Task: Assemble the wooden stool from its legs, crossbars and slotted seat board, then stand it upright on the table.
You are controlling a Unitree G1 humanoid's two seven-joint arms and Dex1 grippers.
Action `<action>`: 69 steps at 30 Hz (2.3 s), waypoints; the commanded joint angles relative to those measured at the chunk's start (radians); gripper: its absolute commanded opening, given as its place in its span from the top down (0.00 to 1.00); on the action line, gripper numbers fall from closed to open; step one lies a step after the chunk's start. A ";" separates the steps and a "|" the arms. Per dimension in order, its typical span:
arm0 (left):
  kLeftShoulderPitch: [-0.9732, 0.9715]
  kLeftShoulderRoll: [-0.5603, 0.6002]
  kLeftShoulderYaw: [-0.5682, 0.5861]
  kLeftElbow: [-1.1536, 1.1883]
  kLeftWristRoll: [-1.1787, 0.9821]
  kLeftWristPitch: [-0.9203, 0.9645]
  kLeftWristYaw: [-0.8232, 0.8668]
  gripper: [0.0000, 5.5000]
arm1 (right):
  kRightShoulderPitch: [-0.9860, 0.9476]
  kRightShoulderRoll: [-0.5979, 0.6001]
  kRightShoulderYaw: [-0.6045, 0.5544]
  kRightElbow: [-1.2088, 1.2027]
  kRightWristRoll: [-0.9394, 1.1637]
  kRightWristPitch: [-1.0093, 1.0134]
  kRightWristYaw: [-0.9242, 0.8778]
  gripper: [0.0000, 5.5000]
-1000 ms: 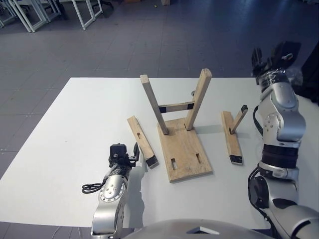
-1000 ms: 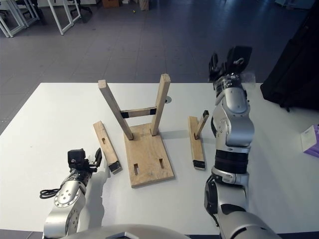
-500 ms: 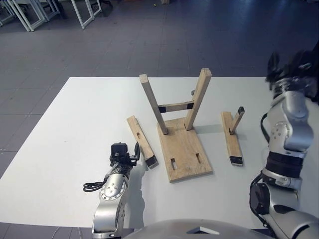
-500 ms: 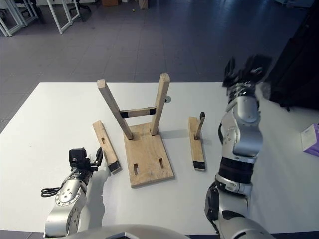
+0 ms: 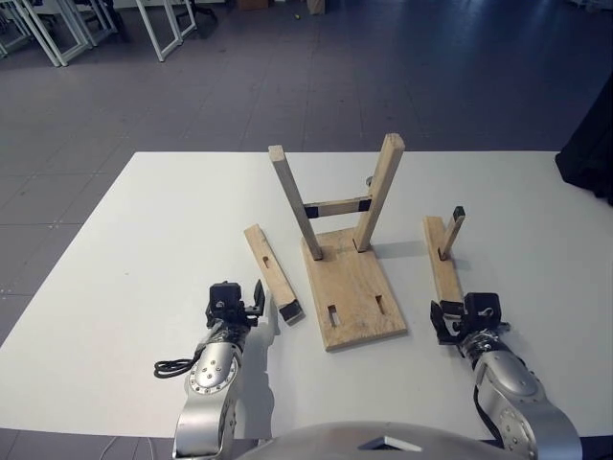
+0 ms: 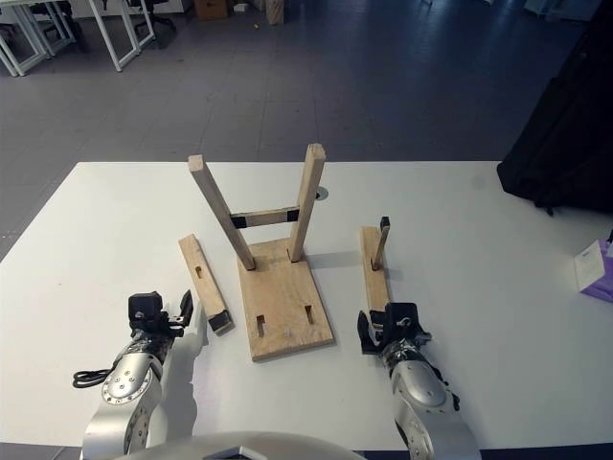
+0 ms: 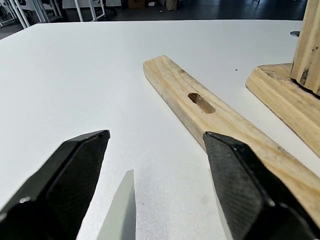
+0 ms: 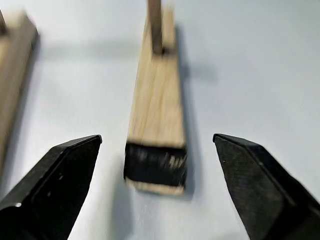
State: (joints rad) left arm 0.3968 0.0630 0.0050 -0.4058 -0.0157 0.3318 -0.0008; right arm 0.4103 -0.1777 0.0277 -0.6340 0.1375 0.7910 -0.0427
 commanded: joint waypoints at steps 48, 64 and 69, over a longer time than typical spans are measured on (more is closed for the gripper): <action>-0.564 0.574 0.239 0.064 -1.869 0.757 -0.698 0.46 | -0.612 -0.332 -0.064 -0.004 1.368 0.233 0.399 0.63; -0.425 0.555 0.285 -0.050 -1.394 0.525 -0.669 0.63 | -0.493 -0.605 -0.201 0.139 1.292 0.202 0.533 0.23; -0.377 0.558 0.234 -0.123 -1.057 0.262 -0.891 0.63 | -0.335 -0.617 -0.110 0.152 0.992 0.108 0.620 0.18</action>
State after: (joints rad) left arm 0.0131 0.6151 0.2660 -0.5241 -1.1806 0.6919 -0.8041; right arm 0.0345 -0.7871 -0.1144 -0.4803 1.2082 0.9259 0.5533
